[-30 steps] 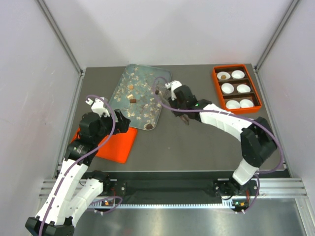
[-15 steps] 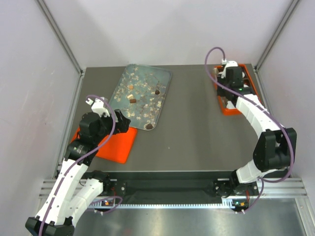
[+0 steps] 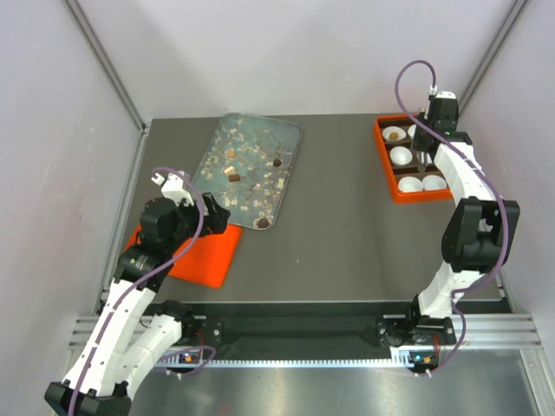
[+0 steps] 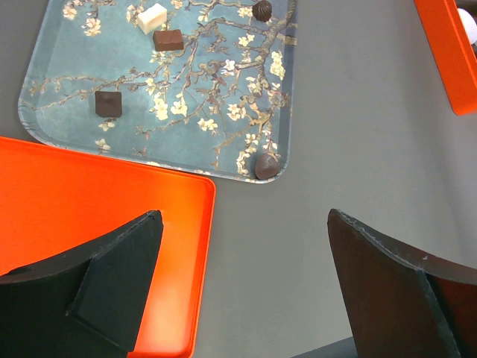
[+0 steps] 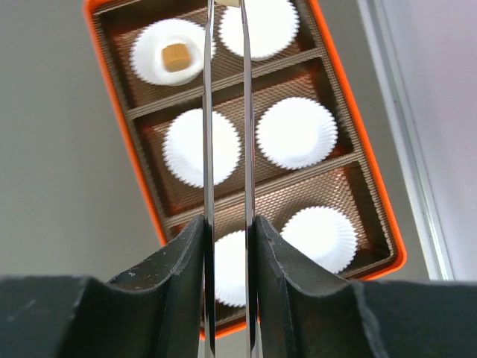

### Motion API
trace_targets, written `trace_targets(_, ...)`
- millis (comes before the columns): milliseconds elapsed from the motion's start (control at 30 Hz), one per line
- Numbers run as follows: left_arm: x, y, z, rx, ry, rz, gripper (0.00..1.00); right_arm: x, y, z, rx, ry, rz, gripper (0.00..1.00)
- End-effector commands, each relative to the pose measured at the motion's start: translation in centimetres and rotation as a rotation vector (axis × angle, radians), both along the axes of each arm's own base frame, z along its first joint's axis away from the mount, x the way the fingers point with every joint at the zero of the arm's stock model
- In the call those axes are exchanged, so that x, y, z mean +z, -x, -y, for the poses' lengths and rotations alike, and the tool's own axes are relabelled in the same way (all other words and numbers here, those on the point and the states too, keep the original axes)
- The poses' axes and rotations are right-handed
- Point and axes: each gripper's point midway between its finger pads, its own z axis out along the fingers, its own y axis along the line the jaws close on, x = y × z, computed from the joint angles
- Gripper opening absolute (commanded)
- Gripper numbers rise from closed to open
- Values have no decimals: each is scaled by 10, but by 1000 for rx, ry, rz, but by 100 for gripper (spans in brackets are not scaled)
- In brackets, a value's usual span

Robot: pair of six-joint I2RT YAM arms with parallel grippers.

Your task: Pack the chocolate

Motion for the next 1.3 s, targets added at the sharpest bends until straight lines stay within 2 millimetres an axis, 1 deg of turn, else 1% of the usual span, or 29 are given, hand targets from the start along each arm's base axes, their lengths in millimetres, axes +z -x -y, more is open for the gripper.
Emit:
trace_targets(0,4,-1,2,-7,4,18,97,21,-15,15,-33,0,53,27)
trace_targets(33,3,0,1,-7,4,17,97,14,-17,15,-32,-5,39,27)
trace_targets(100,3,-1,1,-6,3,17,97,15,-21,21,-37,-6,38,27)
trace_targets(133,3,-1,1,-4,3,17,97,7,-24,21,-32,-14,22,27)
trace_targets(167,4,0,1,-6,4,18,97,4,-24,25,-36,-15,9,27)
trace_targets(233,3,-1,2,-7,3,15,97,-2,-29,28,-37,-18,-8,27)
trace_targets(267,3,-1,1,-4,2,15,97,-1,-31,32,-41,-22,-9,27)
trace_targets(300,3,-1,1,-6,3,15,97,-7,-33,34,-40,-28,-24,28)
trace_targets(367,3,-1,1,-3,2,17,97,-8,-35,38,-45,-36,-27,28)
trace_targets(433,3,-1,0,0,1,17,97,-15,-37,41,-46,-45,-41,28)
trace_targets(467,3,-1,0,-1,1,16,97,-14,-38,44,-49,-48,-40,29)
trace_targets(500,3,-1,0,1,0,16,97,-19,-39,43,-42,-56,-51,29)
trace_targets(700,4,-1,0,0,1,19,97,-30,-42,47,-35,-70,-73,30)
trace_targets(833,3,-1,0,0,1,17,97,-35,-45,48,-36,-83,-78,31)
trace_targets(1267,3,-1,0,2,-1,18,97,-35,-56,52,-40,-88,-71,34)
